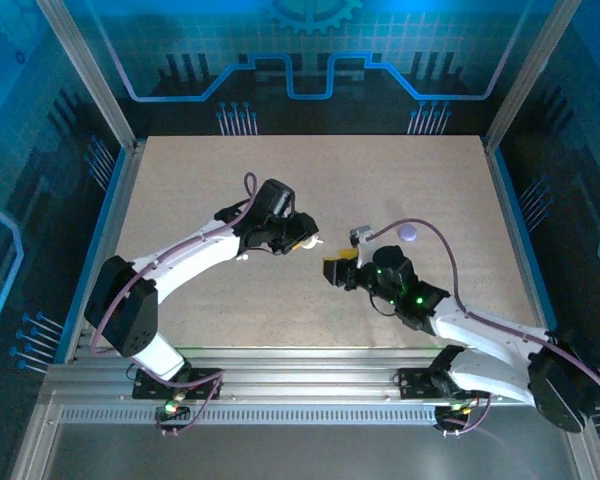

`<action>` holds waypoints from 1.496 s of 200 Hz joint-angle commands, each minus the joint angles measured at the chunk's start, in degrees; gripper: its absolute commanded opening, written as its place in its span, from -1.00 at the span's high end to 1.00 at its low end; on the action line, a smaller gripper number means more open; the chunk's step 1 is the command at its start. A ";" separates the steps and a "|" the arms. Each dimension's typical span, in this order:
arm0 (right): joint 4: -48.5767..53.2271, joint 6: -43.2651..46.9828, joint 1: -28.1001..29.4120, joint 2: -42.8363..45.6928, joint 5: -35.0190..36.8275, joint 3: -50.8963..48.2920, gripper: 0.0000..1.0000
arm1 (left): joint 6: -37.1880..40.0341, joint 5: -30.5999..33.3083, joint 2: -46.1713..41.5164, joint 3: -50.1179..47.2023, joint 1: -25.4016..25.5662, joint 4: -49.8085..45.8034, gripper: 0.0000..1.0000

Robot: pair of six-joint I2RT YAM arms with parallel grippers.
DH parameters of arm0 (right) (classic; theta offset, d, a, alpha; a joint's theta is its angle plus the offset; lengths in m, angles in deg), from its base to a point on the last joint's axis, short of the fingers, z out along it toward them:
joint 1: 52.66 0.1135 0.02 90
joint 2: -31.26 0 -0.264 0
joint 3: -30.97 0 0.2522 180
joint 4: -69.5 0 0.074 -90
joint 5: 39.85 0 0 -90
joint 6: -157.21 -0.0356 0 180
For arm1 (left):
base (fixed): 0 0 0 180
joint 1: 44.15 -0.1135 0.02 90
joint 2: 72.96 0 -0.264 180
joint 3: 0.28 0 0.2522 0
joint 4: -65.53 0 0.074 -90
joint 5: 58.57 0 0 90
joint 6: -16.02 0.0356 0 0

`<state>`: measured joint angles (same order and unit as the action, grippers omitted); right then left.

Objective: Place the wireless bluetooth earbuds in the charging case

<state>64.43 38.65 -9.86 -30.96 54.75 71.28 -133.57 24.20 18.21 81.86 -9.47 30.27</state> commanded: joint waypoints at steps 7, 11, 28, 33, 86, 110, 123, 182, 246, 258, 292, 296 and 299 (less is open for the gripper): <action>-8.43 0.95 0.68 -4.44 1.06 1.75 -0.12 | -1.67 -1.21 -1.84 -1.41 0.14 2.17 0.16; -9.12 0.69 0.66 -5.06 0.98 1.80 -0.12 | -1.78 -1.28 -1.87 -1.41 0.11 2.29 0.16; -12.41 -0.21 0.71 -7.29 0.08 1.85 -0.12 | -1.73 -1.39 -1.80 -1.41 0.14 2.46 0.16; -13.17 -0.34 0.74 -7.78 -0.16 1.90 -0.12 | -1.67 -1.36 -1.79 -1.32 0.13 2.43 0.16; -18.58 0.26 0.25 -10.23 -4.13 1.33 -0.12 | -2.41 -2.27 -1.53 -1.54 0.12 3.40 0.16; -19.45 -0.82 -0.37 -11.57 -4.49 1.60 -0.12 | -3.49 -2.78 -1.70 -2.36 0.09 5.11 0.16; -20.38 -1.56 -0.75 -12.29 -4.64 1.71 -0.12 | -3.86 -3.14 -1.57 -2.48 0.10 5.55 0.16; -24.71 -2.91 -2.03 -15.86 -6.66 2.52 0.03 | -4.56 -3.92 -1.96 -2.91 0.15 6.37 0.17; -26.26 -3.17 -2.87 -18.64 -7.38 4.30 0.20 | -5.00 -4.37 -2.38 -3.34 0.20 7.05 0.18; -26.43 -3.17 -3.07 -19.12 -7.41 4.69 0.21 | -5.08 -4.53 -2.41 -3.34 0.17 7.08 0.18; -25.99 -3.00 -3.68 -19.74 -7.17 5.19 0.15 | -5.40 -5.10 -2.46 -3.52 0.18 7.62 0.18; -26.02 -3.00 -3.82 -19.70 -7.09 5.11 0.14 | -5.44 -5.16 -2.49 -3.52 0.16 7.61 0.19; -26.00 -3.07 -3.93 -19.70 -7.07 5.05 0.14 | -5.38 -5.16 -2.49 -3.56 0.20 7.60 0.19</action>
<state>41.50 35.72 -12.74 -50.24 48.15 74.82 -138.25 21.12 17.38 79.26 -9.73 37.16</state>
